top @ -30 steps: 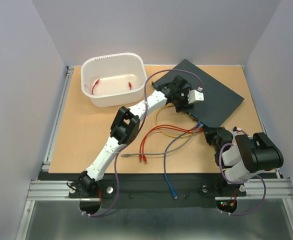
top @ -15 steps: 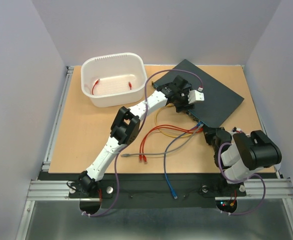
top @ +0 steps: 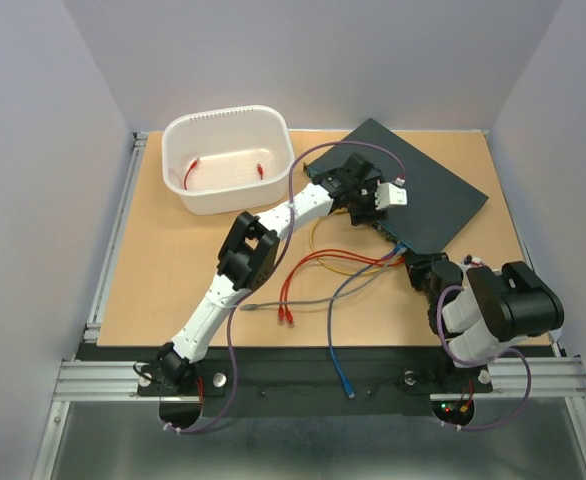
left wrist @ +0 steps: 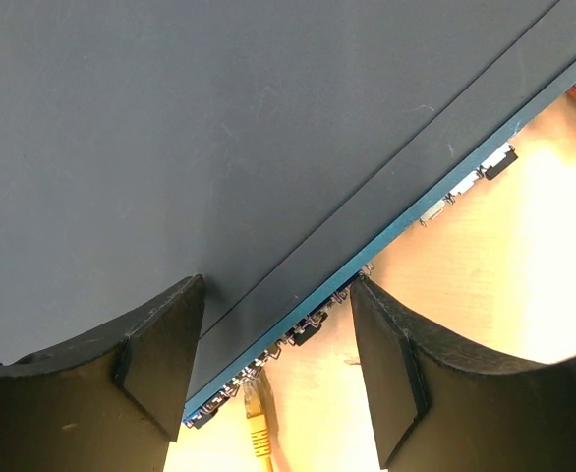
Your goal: Pull the plug from the switch port
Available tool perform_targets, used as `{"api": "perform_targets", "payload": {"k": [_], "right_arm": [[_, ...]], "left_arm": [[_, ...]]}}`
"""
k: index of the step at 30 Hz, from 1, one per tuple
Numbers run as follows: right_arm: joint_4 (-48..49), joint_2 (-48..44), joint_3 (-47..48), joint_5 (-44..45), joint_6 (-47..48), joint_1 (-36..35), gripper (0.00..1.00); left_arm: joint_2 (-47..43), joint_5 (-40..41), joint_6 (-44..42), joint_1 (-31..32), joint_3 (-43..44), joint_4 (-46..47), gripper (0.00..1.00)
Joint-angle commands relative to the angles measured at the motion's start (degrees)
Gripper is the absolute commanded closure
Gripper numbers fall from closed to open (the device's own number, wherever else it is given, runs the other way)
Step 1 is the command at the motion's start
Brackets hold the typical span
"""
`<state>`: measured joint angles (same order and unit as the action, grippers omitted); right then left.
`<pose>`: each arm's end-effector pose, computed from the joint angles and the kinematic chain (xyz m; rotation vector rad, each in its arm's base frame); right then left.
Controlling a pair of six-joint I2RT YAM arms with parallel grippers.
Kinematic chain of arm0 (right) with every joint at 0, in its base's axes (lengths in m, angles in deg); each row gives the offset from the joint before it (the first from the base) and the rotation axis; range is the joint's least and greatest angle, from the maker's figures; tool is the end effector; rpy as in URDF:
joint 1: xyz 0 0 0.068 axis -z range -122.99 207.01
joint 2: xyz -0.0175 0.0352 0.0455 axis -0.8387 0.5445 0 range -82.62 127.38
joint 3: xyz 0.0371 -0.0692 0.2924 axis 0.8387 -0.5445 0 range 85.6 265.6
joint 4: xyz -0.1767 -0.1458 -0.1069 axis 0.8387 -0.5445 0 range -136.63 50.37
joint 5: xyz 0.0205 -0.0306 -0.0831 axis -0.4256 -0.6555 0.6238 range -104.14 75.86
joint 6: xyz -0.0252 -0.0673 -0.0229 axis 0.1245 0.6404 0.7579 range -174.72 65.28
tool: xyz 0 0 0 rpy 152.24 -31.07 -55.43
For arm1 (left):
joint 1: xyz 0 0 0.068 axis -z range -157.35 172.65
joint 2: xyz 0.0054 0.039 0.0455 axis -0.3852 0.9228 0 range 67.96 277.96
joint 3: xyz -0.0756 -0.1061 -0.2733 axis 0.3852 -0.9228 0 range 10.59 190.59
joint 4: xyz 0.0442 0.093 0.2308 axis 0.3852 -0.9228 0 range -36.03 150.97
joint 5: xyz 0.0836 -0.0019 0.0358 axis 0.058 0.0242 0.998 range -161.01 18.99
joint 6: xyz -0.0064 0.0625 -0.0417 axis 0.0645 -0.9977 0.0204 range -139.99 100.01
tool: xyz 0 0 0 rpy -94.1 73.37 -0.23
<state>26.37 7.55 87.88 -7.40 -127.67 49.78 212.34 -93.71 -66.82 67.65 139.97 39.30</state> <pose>0.2160 0.0199 0.1238 1.1732 1.6670 0.7945 0.4135 -0.4482 0.2029 1.7135 1.3550 -0.4188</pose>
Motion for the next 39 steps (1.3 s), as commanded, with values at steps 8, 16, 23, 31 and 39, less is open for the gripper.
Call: {"api": "perform_targets", "payload": {"k": [8,16,23,31,39], "right_arm": [[-7.9,-5.9,-9.0,-4.0,-10.4,-1.0,0.58],[-18.1,-14.9,-6.0,-2.9,-9.8,1.7,0.55],[-21.3,-11.5,-2.5,-1.4,-5.9,3.8,0.57],[-21.4,-10.2,0.3,-0.6,-2.7,7.0,0.65],[-21.0,-9.5,2.5,-2.6,0.2,8.5,0.62]], "left_arm": [[0.4,4.5,-4.1,0.8,-2.1,17.8,0.30],[0.5,4.9,-4.1,0.9,-1.4,18.2,0.30],[1.4,7.1,-3.1,0.7,-0.8,19.7,0.30],[1.3,7.7,-2.9,0.3,-1.2,20.3,0.30],[0.9,6.8,-2.6,0.4,-0.9,20.2,0.30]]}}
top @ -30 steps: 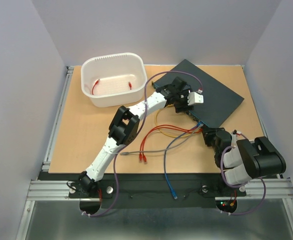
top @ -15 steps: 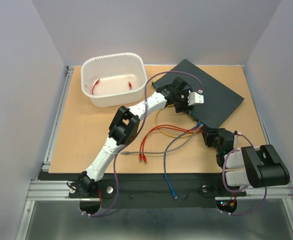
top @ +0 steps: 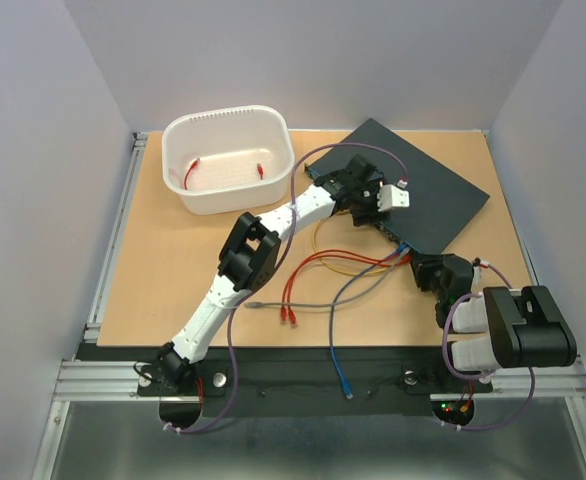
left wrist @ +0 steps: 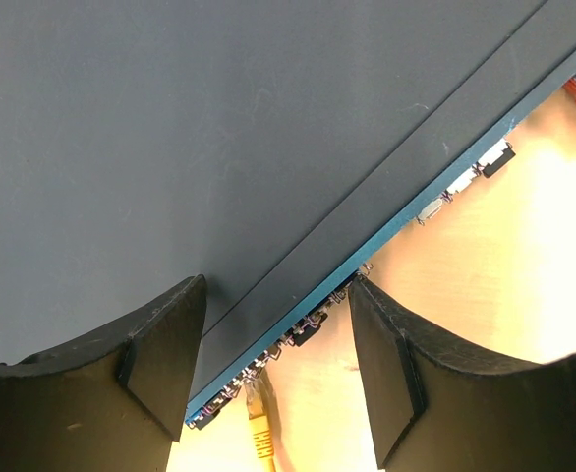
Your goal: Pull the plug from the switch port
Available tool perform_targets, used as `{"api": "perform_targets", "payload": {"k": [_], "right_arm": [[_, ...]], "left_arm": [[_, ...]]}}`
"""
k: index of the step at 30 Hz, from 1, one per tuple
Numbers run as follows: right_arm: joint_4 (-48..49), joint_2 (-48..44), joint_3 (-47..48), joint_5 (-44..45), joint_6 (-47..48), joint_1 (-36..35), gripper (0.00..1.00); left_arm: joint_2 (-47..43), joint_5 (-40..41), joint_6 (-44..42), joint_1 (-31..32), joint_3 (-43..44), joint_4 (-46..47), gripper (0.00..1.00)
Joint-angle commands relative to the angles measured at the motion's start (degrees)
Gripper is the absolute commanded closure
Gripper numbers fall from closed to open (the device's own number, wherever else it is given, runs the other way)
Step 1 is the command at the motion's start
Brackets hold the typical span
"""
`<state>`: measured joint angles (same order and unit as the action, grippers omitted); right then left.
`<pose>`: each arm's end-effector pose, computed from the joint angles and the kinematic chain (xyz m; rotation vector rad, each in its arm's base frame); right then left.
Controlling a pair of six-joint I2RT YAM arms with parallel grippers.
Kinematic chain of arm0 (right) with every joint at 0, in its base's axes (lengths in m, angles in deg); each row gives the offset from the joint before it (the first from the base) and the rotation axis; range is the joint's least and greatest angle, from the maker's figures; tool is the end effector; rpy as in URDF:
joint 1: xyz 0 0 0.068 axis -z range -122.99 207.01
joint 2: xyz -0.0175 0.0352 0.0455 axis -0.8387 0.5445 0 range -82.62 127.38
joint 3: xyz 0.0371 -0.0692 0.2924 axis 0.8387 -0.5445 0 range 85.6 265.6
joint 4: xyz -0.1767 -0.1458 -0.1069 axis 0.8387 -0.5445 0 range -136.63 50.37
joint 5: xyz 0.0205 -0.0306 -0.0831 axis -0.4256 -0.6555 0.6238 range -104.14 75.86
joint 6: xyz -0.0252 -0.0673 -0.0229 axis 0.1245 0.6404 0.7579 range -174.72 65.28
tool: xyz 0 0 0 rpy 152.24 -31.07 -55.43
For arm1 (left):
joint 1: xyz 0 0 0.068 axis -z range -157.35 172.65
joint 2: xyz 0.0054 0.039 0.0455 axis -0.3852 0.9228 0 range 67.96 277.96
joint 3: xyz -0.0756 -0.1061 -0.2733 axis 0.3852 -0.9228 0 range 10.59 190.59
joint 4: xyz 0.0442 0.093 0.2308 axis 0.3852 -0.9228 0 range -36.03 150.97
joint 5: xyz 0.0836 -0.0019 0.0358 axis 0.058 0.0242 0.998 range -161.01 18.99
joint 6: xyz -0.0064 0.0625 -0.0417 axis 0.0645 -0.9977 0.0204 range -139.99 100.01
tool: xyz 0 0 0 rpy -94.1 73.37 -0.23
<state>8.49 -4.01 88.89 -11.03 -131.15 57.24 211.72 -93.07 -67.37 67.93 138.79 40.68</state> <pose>0.2019 -0.0042 0.1268 1.3516 1.6527 0.7581 0.4113 -0.4494 0.2045 1.7117 1.3368 -0.4009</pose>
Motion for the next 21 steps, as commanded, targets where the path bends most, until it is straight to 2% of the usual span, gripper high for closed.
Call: {"api": "perform_targets", "payload": {"k": [1,8,14,21], "right_arm": [[-2.9,2.8,1.9,1.2,4.0,1.0,0.62],[-0.8,5.2,4.0,1.5,5.1,1.7,0.67],[0.0,3.5,3.4,4.9,6.5,1.9,0.71],[7.0,6.2,3.2,6.8,6.9,1.9,0.69]], "left_arm": [[1.4,6.1,-1.8,0.1,0.3,18.8,0.30],[1.3,5.8,-1.8,0.1,0.4,18.5,0.30],[1.5,6.5,-2.5,0.2,0.1,18.5,0.30],[2.0,6.0,-1.9,0.3,1.4,18.1,0.31]]}}
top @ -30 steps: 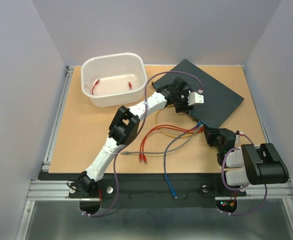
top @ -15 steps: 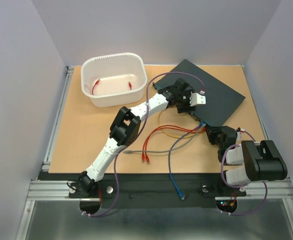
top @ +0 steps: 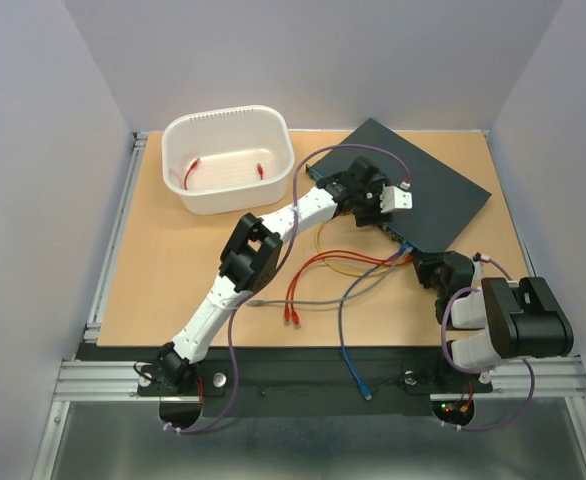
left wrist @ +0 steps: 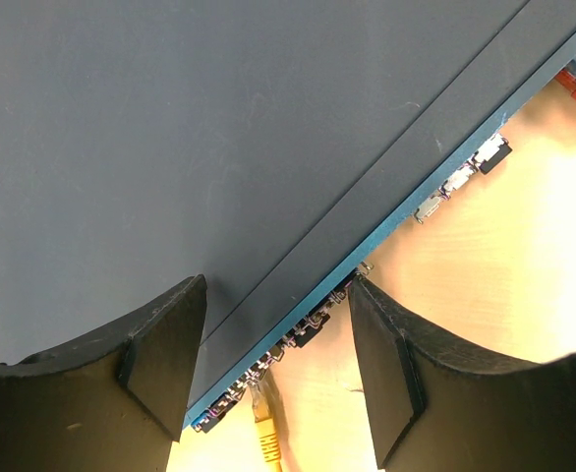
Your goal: Pull the plug from the switch port
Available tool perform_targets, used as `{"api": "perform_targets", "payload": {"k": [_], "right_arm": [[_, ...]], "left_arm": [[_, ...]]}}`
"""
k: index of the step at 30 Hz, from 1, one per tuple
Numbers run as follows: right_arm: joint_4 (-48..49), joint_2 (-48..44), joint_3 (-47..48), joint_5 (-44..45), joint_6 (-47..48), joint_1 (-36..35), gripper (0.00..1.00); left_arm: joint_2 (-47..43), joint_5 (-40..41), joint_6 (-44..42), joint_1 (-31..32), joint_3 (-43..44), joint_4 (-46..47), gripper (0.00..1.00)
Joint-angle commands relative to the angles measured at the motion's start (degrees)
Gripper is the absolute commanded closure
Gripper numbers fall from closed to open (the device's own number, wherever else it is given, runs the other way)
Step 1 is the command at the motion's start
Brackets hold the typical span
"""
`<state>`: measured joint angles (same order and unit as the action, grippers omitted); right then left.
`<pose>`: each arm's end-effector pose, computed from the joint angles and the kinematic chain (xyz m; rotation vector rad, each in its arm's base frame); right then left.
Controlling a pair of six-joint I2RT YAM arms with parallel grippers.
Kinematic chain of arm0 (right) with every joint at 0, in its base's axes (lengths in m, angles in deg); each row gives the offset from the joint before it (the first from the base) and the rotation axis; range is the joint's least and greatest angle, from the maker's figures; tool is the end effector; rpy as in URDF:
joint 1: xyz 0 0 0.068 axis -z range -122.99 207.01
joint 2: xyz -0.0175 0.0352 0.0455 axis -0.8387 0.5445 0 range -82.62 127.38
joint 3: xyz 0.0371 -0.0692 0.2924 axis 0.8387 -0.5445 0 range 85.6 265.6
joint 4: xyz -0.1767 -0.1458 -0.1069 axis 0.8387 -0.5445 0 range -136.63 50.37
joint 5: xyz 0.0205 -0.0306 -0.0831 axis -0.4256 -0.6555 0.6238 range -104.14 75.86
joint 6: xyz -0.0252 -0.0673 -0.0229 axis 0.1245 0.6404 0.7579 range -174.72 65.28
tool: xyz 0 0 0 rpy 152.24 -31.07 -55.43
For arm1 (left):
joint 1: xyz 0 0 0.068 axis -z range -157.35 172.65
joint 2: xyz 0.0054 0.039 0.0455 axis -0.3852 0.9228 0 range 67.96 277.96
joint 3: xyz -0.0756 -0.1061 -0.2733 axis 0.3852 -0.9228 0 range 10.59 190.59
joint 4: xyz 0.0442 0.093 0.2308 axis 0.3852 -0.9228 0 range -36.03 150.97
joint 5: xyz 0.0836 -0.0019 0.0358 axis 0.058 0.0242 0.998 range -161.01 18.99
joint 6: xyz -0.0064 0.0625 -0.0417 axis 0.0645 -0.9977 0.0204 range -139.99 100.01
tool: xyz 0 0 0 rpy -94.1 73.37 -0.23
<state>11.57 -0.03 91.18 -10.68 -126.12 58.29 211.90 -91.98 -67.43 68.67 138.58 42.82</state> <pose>0.2171 -0.0087 0.1298 1.2730 1.6636 0.7025 0.4085 -0.4562 0.2052 1.6984 1.3112 -0.3811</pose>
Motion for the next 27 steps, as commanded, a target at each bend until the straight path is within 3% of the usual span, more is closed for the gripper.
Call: {"api": "perform_targets", "payload": {"k": [1,12,16,22,27], "right_arm": [[5.2,2.7,0.6,7.0,2.0,0.8,0.69],[17.3,3.7,-1.2,12.3,5.4,0.8,0.72],[21.9,7.2,-0.5,11.2,5.8,0.8,0.80],[30.8,13.2,-0.5,9.9,6.9,0.9,1.00],[31.3,11.2,-0.8,5.1,10.8,1.2,1.00]], "left_arm": [[1.8,4.7,-1.8,-0.5,1.9,16.0,0.31],[2.1,4.7,-2.1,-0.1,2.3,15.6,0.31],[2.1,4.9,-2.2,0.1,2.3,15.5,0.31],[1.8,5.1,-2.7,0.1,1.9,15.3,0.31],[1.0,3.7,-4.4,0.5,1.9,13.5,0.30]]}}
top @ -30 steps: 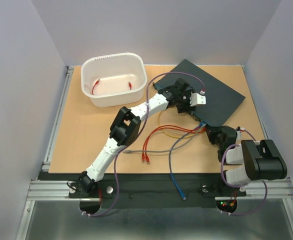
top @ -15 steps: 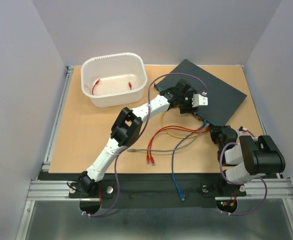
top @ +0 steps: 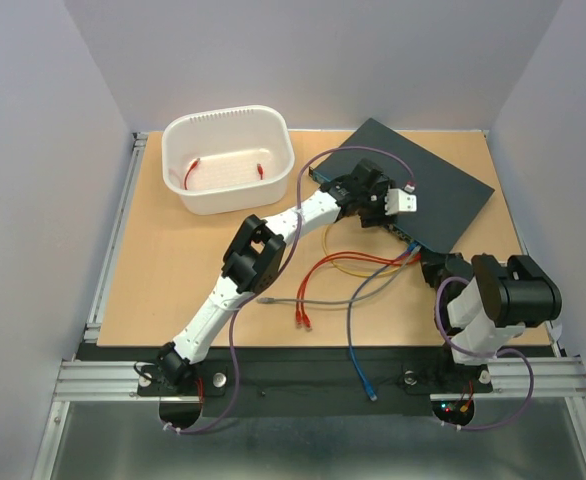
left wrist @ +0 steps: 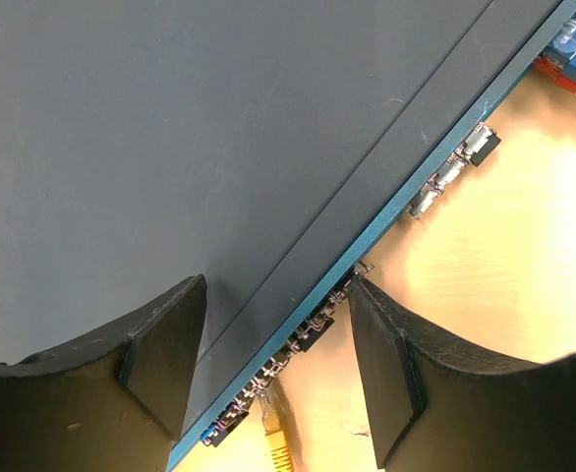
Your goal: Pull the plug from the switch port
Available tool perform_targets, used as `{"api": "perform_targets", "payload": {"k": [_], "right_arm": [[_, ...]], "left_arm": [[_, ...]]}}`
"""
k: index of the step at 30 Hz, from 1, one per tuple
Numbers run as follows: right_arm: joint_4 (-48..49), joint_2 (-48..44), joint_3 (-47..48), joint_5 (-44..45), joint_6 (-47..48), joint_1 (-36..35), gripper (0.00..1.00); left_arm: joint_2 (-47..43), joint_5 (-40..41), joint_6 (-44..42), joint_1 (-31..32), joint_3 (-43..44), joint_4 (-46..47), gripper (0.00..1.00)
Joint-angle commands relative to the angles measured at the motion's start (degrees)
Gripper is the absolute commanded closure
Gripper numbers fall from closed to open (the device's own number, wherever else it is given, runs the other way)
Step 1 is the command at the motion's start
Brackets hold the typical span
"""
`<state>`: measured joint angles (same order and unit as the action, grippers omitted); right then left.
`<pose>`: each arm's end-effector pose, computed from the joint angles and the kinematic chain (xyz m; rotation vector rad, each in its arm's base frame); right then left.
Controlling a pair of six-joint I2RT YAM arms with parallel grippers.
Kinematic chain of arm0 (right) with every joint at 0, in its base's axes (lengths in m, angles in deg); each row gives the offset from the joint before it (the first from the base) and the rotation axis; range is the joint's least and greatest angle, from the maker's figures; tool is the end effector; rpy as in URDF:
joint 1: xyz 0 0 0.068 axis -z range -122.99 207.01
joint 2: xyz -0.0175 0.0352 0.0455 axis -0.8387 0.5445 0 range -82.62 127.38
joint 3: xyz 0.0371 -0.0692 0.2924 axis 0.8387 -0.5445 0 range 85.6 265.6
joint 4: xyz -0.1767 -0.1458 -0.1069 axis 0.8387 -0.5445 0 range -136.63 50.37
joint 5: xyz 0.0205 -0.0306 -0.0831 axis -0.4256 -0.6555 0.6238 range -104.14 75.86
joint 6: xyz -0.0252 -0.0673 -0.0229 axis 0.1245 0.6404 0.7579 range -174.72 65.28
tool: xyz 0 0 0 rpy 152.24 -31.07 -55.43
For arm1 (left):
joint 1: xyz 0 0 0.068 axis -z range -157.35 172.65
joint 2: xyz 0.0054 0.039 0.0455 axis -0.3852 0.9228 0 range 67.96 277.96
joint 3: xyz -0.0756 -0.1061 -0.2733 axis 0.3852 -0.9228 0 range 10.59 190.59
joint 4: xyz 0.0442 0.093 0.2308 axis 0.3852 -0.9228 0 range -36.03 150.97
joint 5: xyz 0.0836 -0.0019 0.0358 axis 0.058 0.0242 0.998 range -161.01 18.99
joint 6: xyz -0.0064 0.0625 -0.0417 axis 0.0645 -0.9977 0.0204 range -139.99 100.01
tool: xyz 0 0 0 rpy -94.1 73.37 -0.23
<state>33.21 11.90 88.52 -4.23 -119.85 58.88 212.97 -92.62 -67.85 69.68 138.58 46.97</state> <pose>0.2256 -0.0183 0.1261 1.1668 1.5455 0.5832 0.4045 -0.4686 0.2023 1.6852 1.2426 -0.3887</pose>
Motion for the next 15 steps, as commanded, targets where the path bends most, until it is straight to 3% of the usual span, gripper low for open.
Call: {"api": "perform_targets", "payload": {"k": [1,6,8,15], "right_arm": [[8.6,-1.3,1.7,-2.0,4.1,0.6,0.99],[-2.7,-6.1,1.5,-4.1,2.9,0.5,1.00],[-3.3,-7.7,1.2,-4.9,3.2,0.6,0.99],[-6.6,-8.5,2.4,-9.0,2.0,0.6,0.99]], "left_arm": [[-0.6,2.6,-4.6,0.0,1.0,7.9,0.28],[-5.7,-0.4,-10.2,3.1,-3.3,6.2,0.04],[-5.4,-1.7,-11.8,4.0,-3.4,5.0,0.01],[-1.7,-0.5,-11.6,4.7,-1.7,6.3,0.04]]}}
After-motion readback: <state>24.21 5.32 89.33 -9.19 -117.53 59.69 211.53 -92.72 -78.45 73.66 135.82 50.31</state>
